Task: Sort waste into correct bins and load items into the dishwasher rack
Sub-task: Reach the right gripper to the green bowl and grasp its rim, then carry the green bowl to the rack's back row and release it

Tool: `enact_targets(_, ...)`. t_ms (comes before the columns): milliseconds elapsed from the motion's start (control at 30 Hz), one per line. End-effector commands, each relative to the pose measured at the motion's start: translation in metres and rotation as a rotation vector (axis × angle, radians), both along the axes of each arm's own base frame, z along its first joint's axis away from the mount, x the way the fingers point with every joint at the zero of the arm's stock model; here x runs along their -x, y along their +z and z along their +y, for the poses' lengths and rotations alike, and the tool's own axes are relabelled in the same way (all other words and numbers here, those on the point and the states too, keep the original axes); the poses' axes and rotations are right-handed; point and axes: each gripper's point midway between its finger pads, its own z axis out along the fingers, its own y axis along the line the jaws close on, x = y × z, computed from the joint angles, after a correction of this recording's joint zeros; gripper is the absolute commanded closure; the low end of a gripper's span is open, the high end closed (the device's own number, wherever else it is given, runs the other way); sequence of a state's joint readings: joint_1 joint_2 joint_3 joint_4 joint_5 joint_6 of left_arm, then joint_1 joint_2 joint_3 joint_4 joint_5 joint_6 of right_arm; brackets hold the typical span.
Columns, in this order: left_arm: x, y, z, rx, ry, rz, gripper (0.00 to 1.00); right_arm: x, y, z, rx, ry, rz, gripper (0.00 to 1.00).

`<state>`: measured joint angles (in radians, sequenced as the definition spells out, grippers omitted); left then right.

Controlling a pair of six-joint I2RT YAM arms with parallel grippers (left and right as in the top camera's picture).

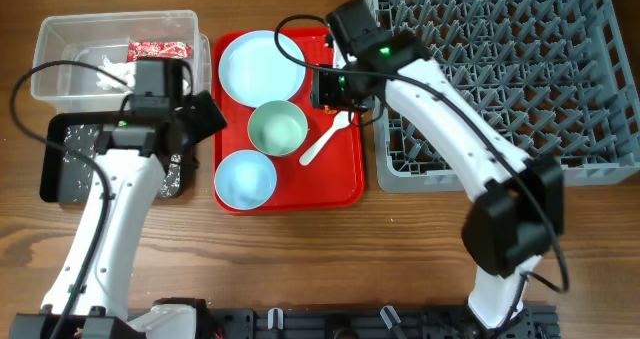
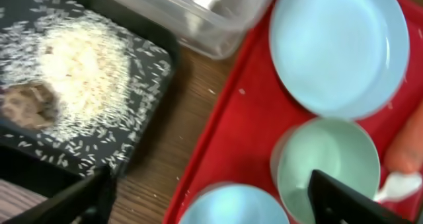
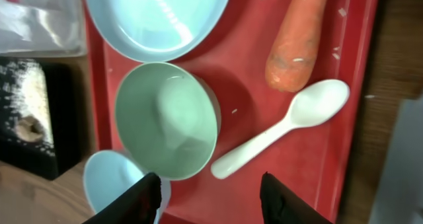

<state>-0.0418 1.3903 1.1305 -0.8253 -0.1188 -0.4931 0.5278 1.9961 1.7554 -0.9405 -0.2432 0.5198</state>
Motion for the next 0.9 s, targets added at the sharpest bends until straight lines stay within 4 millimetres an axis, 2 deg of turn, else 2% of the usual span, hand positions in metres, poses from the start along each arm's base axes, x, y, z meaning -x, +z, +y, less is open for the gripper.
enact_targets(0, 0.000, 0.006, 0.027, -0.013, 0.114, -0.024, 0.00, 0.004, -0.038, 0.011, -0.004, 0.018, 0.093, 0.52)
enact_targets(100, 0.001, 0.006, 0.031, -0.013, 0.124, -0.024, 0.00, 0.012, -0.063, 0.027, -0.005, 0.078, 0.125, 0.53)
enact_targets(200, 0.001, 0.006, 0.031, -0.013, 0.124, -0.024, 0.00, 0.017, -0.080, 0.033, 0.028, 0.077, 0.145, 0.53)
enact_targets(300, 0.001, 0.006, 0.031, -0.013, 0.124, -0.024, 0.00, 0.018, -0.096, 0.035, 0.064, 0.067, 0.150, 0.54)
enact_targets(400, 0.001, 0.006, 0.031, -0.013, 0.124, -0.024, 0.00, 0.017, -0.109, 0.031, 0.103, 0.045, 0.158, 0.62)
enact_targets(600, 0.001, 0.006, 0.031, -0.013, 0.124, -0.024, 0.00, 0.013, -0.109, 0.033, 0.091, 0.036, 0.146, 0.96)
enact_targets(867, 0.001, 0.006, 0.031, -0.013, 0.124, -0.024, 0.00, 0.009, -0.105, 0.025, 0.127, 0.029, 0.123, 0.96)
